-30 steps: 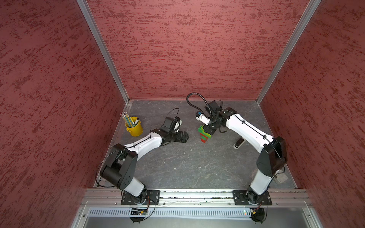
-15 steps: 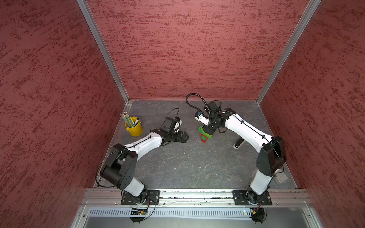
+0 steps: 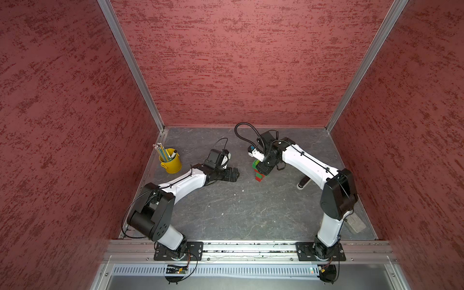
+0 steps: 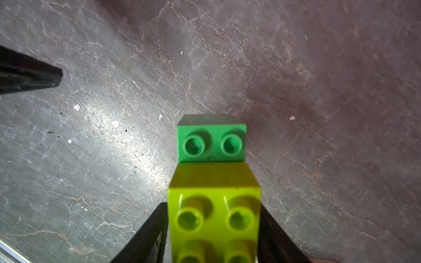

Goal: Assemble a spoon with lego
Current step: Assemble the lego brick with the lego brick.

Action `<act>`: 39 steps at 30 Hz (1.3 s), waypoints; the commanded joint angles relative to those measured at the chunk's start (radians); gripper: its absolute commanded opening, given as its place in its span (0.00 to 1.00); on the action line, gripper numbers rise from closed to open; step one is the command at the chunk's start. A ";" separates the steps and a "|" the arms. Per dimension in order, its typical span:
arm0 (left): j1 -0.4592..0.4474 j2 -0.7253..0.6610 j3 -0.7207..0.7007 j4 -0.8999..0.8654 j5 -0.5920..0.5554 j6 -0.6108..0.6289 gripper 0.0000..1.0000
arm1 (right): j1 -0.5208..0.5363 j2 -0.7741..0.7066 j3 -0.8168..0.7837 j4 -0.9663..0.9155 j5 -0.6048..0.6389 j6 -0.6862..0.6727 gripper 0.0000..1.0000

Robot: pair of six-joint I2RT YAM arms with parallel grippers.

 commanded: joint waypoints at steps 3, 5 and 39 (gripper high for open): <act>0.001 -0.031 0.000 -0.026 -0.020 0.022 0.97 | 0.003 -0.016 0.059 -0.011 -0.011 0.005 0.67; 0.003 -0.037 0.000 -0.034 -0.023 0.022 0.97 | 0.002 -0.018 0.062 -0.007 -0.009 0.007 0.70; 0.144 0.227 0.161 -0.186 0.022 -0.052 1.00 | 0.028 -0.254 0.087 0.076 0.019 0.002 0.91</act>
